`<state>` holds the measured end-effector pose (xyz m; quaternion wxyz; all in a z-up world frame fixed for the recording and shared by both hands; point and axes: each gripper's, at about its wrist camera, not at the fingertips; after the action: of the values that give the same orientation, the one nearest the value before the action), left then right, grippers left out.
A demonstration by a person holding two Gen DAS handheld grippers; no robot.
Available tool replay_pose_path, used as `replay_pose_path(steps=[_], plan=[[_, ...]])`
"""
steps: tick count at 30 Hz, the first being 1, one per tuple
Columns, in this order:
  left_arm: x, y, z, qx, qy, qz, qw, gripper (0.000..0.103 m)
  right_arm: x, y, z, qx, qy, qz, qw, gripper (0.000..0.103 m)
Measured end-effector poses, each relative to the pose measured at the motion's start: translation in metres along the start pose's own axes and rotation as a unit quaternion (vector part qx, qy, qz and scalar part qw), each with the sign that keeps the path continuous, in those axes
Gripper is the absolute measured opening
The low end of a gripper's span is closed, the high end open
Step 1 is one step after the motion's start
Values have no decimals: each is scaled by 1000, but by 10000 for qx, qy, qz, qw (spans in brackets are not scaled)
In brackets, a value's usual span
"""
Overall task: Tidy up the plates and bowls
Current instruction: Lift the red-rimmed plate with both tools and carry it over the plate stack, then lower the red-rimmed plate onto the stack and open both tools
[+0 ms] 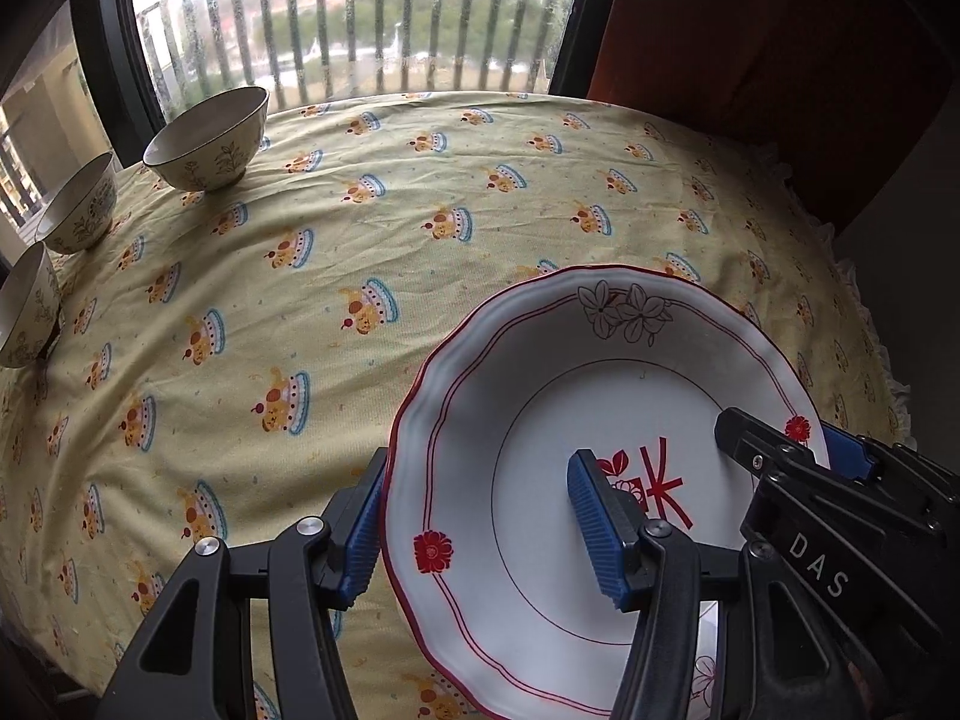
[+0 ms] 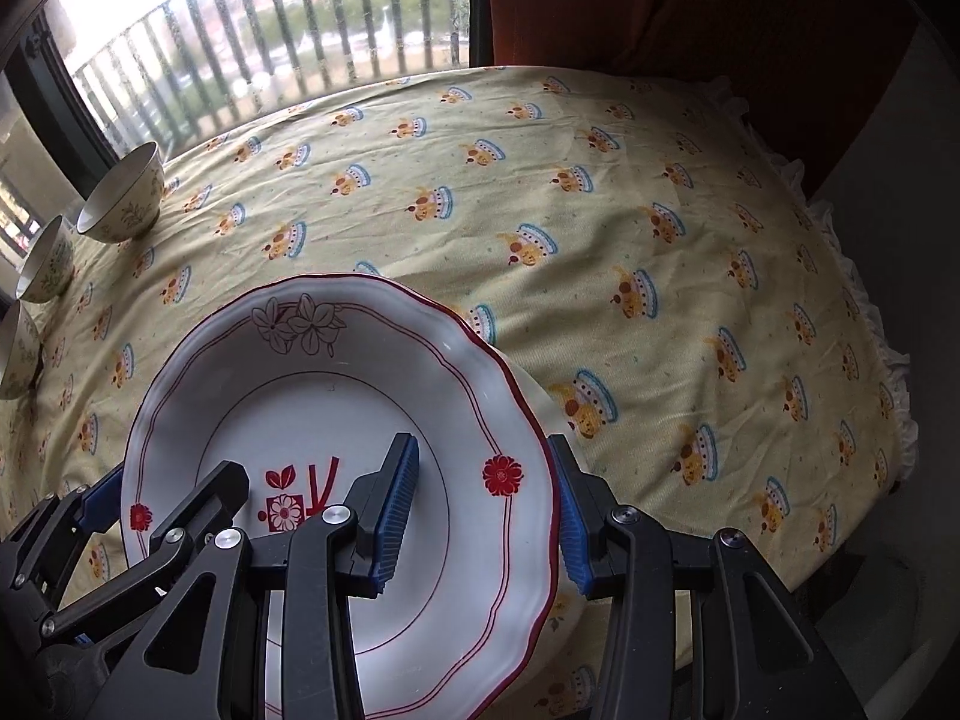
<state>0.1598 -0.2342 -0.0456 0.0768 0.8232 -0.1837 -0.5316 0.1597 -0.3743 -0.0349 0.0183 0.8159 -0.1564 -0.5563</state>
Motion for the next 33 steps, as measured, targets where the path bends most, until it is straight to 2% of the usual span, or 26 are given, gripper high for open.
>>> replay_pose_path(steps=[9,18,25,29,33], plan=[[14,8,8,-143,-167,-142,9997,58,15,7,5,-225,-167,-5,9996,47],[19,20,13,-177,-118,-585,9981,58,30,13,4,-420,-321,-182,9984,46],[26,32,14,-245,-85,-890,9957,56,34,17,1,-568,-198,-154,9981,45],[32,44,18,-194,-142,-1080,9939,64,43,25,0,-466,-331,-255,9980,45],[33,45,18,-274,-71,-1205,9923,66,44,26,2,-548,-314,-339,9974,45]])
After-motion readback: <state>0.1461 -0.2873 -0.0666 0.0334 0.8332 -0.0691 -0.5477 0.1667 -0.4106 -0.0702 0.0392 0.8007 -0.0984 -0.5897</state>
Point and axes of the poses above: each gripper's, at about its wrist camera, not at the fingertips, and x roughly the way its jaws point, y to its right, z to its underside, and after that the axes turned 11 degrees about z, right-handed
